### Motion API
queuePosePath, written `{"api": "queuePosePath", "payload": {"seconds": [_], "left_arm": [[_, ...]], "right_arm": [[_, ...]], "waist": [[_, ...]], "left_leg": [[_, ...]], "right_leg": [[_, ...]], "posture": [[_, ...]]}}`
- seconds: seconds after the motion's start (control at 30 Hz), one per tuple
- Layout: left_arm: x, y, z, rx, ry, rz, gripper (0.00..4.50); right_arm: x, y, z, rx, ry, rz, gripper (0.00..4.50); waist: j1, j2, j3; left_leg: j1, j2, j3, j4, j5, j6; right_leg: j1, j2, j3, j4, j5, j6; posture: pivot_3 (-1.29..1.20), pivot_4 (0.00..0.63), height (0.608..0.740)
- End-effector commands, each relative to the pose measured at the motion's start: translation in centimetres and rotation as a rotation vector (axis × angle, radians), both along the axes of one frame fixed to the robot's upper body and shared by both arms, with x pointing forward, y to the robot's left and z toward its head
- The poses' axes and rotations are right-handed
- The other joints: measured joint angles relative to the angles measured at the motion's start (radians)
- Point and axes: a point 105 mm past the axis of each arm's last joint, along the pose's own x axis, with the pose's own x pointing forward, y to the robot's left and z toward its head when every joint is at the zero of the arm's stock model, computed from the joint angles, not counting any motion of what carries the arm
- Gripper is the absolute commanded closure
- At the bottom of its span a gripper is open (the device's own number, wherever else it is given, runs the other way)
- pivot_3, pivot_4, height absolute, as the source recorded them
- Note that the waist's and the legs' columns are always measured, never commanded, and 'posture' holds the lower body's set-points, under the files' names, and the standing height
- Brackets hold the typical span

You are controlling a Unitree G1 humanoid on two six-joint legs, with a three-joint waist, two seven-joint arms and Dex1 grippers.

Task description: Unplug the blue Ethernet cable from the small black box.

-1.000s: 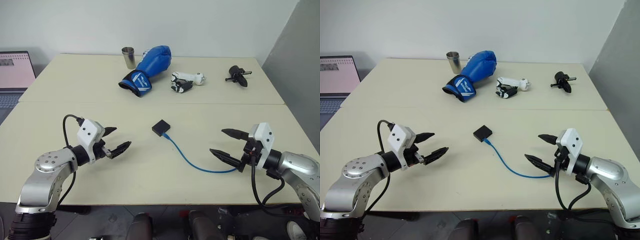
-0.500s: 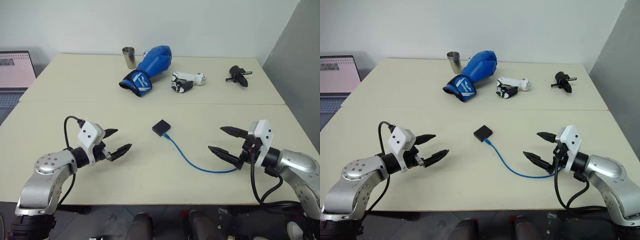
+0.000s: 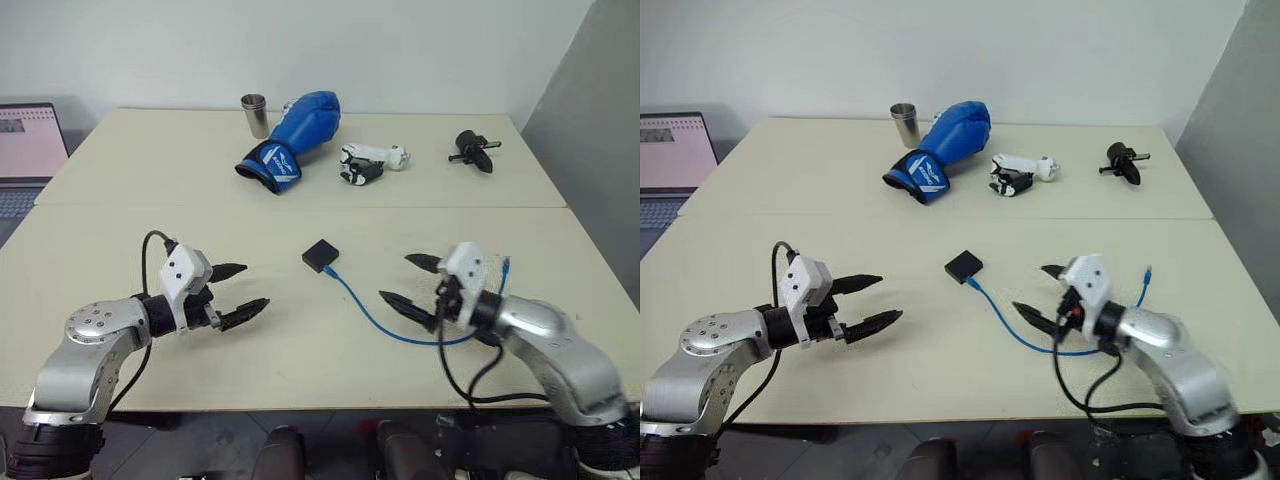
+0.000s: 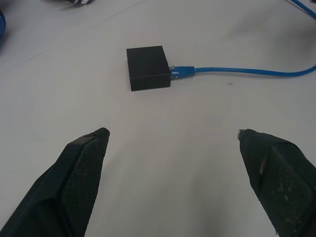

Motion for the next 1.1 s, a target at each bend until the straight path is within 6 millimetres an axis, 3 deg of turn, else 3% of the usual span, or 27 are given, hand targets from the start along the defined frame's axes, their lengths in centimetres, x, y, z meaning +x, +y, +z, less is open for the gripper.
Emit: {"api": "queuePosePath", "payload": {"seconds": [0.03, 0.13, 0.3, 0.57, 0.7, 1.1], "left_arm": [[0.0, 0.2, 0.6, 0.069, -0.036, -0.040, 0.05], [0.4, 0.8, 0.6, 0.086, -0.037, -0.029, 0.05], [0.8, 0.8, 0.7, 0.086, -0.048, -0.033, 0.05], [-0.1, 0.0, 0.6, 0.096, -0.010, -0.102, 0.05], [-0.2, 0.1, 0.6, 0.104, -0.011, -0.099, 0.00], [0.7, 0.4, 0.1, 0.113, 0.038, -0.053, 0.00]], "right_arm": [[1.6, 2.8, -0.7, -0.035, -0.042, 0.003, 0.00], [2.7, 5.2, -1.8, -0.049, -0.038, 0.019, 0.00], [4.5, 7.4, -3.2, -0.052, -0.023, -0.006, 0.00], [5.7, 8.3, -4.3, -0.072, -0.013, -0.019, 0.00], [5.7, 8.3, -4.4, -0.069, -0.003, -0.036, 0.69], [6.2, 8.0, -3.9, -0.063, 0.016, -0.063, 3.58]], "waist": [[0.000, 0.000, 0.000], [-0.002, 0.000, 0.000], [-0.001, 0.000, 0.000], [-0.001, 0.000, 0.000], [-0.001, 0.000, 0.000], [0.000, 0.000, 0.000]], "left_leg": [[0.000, 0.000, 0.000, 0.000, 0.000, 0.000], [0.000, 0.001, 0.000, 0.000, 0.000, 0.000], [-0.001, 0.000, 0.001, 0.000, 0.000, 0.000], [-0.001, 0.001, 0.001, 0.000, 0.000, 0.000], [0.000, 0.001, 0.000, 0.000, 0.000, 0.000], [0.000, 0.000, 0.000, 0.000, 0.000, 0.000]], "right_leg": [[0.000, 0.000, 0.000, 0.000, 0.000, 0.000], [-0.001, 0.001, 0.000, 0.001, 0.003, -0.005], [-0.002, 0.001, -0.001, 0.001, 0.003, -0.005], [-0.002, 0.000, -0.001, 0.001, 0.003, -0.005], [-0.002, 0.000, -0.001, 0.002, 0.003, -0.005], [-0.002, 0.000, -0.001, 0.002, 0.003, -0.005]], "posture": [[0.00, 0.150, 0.740], [0.00, 0.150, 0.740], [0.00, 0.150, 0.740], [0.00, 0.150, 0.740], [0.00, 0.150, 0.740], [0.00, 0.150, 0.740]]}}
